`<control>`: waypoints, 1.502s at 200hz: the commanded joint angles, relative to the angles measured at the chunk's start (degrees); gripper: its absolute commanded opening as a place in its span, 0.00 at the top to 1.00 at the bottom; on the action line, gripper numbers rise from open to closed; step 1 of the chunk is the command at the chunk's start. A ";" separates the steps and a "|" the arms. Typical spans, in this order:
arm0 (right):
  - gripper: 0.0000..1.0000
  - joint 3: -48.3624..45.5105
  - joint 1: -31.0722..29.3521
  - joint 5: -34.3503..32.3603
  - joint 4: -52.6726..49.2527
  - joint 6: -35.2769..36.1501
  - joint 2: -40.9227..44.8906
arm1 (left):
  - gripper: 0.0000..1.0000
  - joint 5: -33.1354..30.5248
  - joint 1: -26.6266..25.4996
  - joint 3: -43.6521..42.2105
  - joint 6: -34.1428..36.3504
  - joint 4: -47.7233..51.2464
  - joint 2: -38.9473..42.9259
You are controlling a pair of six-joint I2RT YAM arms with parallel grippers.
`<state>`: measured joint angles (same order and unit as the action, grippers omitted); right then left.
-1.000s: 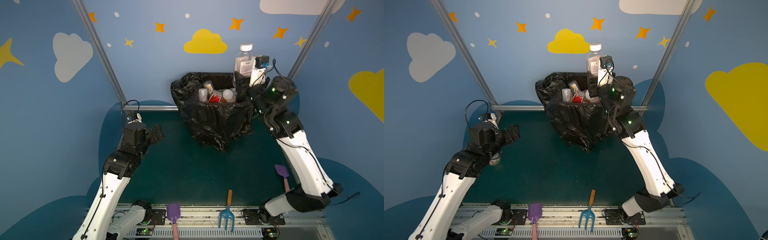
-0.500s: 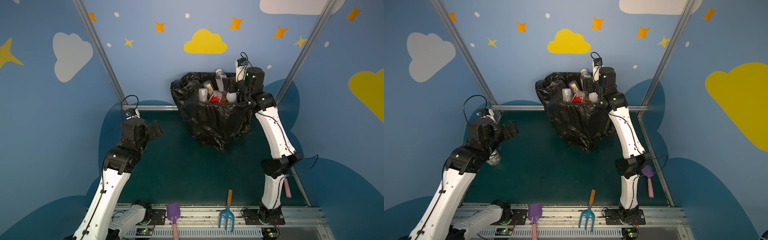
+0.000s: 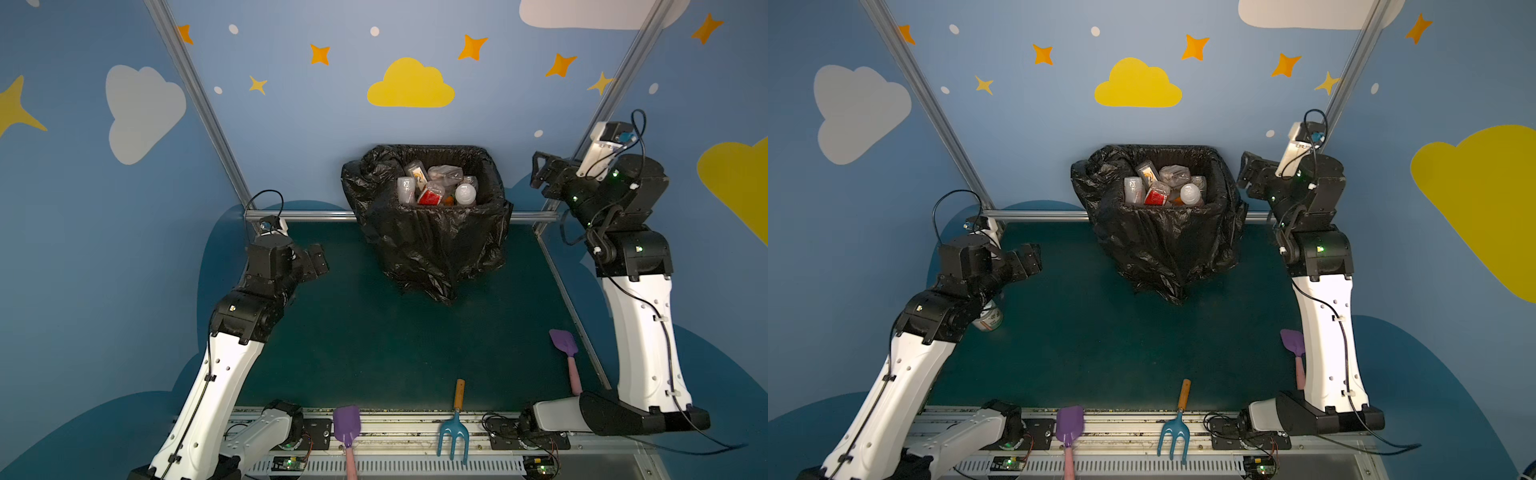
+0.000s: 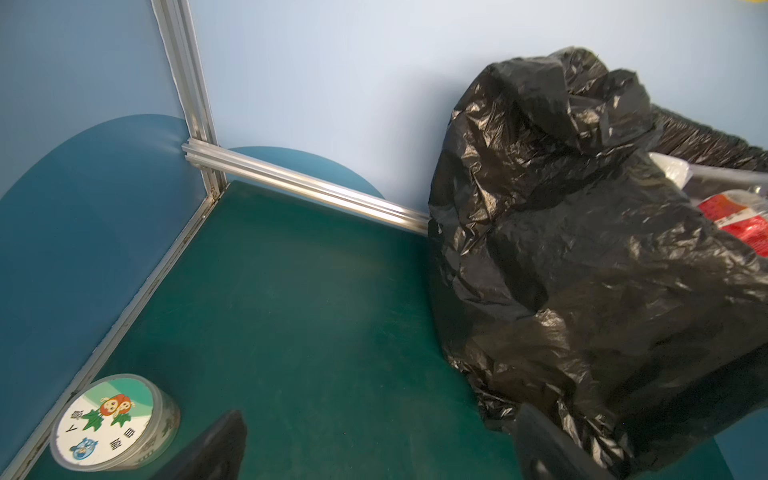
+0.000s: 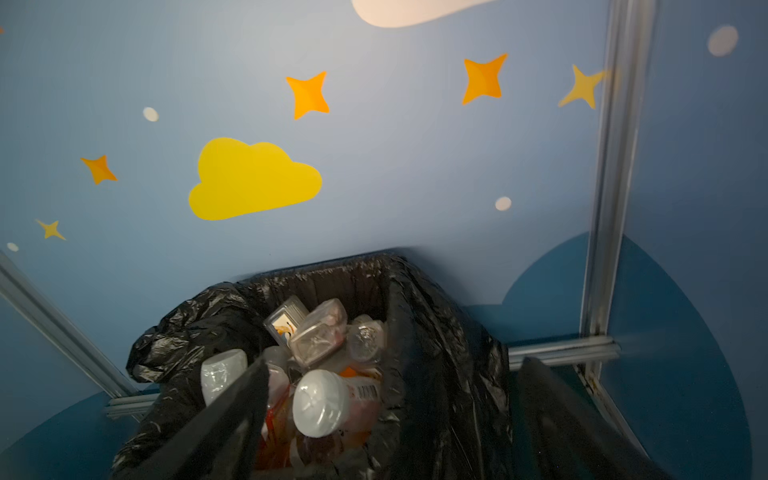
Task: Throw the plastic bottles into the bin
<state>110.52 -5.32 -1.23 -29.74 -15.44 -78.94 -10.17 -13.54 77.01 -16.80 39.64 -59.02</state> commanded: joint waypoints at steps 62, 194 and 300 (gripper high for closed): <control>0.07 -29.59 19.32 18.53 -9.89 -7.51 16.09 | 0.00 9.82 11.72 -11.08 -0.48 -6.91 0.19; 0.06 -54.79 24.84 20.94 7.03 -5.10 16.50 | 0.00 8.40 17.08 -42.25 9.35 -57.62 -22.10; 0.06 -87.83 8.80 2.07 50.65 8.94 20.35 | 0.00 7.98 15.65 -44.10 13.27 -66.56 -27.99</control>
<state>27.88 3.62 5.04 3.53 -9.61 -59.05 -2.57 2.17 31.70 -4.91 -25.47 -86.32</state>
